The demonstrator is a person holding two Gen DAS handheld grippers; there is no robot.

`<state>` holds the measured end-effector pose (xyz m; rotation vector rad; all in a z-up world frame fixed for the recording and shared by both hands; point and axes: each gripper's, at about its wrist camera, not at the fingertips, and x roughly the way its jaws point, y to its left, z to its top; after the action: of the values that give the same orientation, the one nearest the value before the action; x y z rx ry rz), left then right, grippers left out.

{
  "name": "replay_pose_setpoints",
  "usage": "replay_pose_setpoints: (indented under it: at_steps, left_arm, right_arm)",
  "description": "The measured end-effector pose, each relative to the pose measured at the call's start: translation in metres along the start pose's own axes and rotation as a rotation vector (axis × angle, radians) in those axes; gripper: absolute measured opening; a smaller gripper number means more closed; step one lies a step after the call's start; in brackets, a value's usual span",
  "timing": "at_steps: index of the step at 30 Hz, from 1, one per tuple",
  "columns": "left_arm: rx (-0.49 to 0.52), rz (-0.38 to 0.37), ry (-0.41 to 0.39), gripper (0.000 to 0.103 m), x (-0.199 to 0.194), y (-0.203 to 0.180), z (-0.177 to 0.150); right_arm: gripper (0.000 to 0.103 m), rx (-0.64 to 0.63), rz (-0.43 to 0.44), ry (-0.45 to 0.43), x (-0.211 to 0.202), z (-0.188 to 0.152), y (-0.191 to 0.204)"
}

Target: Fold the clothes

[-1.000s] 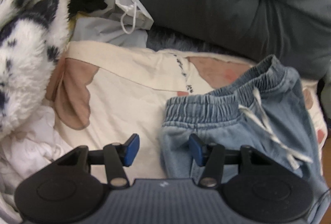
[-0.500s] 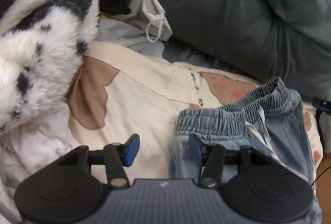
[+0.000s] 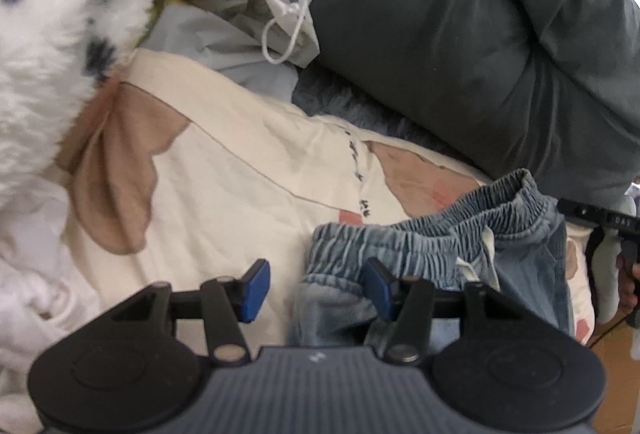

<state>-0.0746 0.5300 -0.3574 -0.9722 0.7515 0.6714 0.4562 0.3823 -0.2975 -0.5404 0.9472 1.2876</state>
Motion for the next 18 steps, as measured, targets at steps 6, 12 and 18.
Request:
replay_pose_setpoints:
  at_steps: [6, 12, 18]
  left_arm:
    - [0.033, -0.003, 0.044, 0.055, 0.018, -0.005, 0.0]
    - [0.084, 0.028, 0.062, 0.06, 0.033, -0.013, -0.005]
    - [0.116, 0.041, 0.074, 0.063, 0.036, -0.019, -0.007]
  right_arm:
    - [0.064, -0.098, -0.028, 0.08, 0.021, 0.002, 0.007]
    - [0.064, -0.156, -0.087, 0.158, 0.048, 0.003, 0.001]
    - [0.063, -0.169, -0.079, 0.177, 0.054, 0.008, -0.006]
